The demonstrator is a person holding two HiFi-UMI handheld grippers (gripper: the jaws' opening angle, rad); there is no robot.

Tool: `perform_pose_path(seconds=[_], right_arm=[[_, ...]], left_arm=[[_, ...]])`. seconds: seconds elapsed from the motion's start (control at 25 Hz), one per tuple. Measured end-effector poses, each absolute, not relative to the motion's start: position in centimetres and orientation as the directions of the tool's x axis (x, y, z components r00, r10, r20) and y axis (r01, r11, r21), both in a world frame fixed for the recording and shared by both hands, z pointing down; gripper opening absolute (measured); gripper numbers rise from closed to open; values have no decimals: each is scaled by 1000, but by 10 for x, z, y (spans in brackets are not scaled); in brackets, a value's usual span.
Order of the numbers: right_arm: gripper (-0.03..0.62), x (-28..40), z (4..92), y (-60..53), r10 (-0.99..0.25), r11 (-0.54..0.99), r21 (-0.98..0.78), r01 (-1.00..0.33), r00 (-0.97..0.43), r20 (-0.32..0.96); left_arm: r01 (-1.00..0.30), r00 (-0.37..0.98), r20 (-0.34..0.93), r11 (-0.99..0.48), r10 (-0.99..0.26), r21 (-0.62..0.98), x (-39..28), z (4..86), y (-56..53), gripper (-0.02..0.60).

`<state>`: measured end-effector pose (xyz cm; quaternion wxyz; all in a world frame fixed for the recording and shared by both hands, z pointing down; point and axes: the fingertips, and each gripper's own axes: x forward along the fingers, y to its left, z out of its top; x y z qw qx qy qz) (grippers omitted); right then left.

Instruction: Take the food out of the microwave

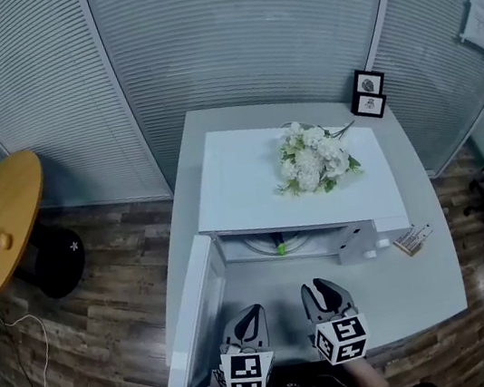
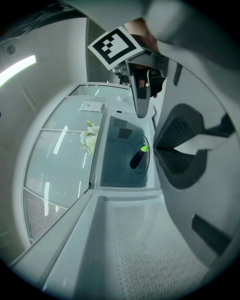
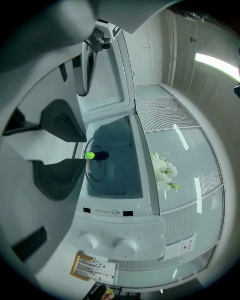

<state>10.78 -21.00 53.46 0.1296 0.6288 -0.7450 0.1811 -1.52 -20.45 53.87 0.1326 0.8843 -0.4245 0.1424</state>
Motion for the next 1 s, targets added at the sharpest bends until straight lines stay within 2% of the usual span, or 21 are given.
perform_pose_path(seconds=[0.44, 1.0], right_arm=[[143, 96, 525, -258, -881, 216, -88, -972, -233, 412], [155, 94, 535, -309, -865, 244, -71, -967, -250, 435]], left_arm=[[-808, 570, 391, -579, -722, 110, -18, 538, -204, 8], [-837, 526, 418, -538, -741, 98, -29, 543, -198, 8]])
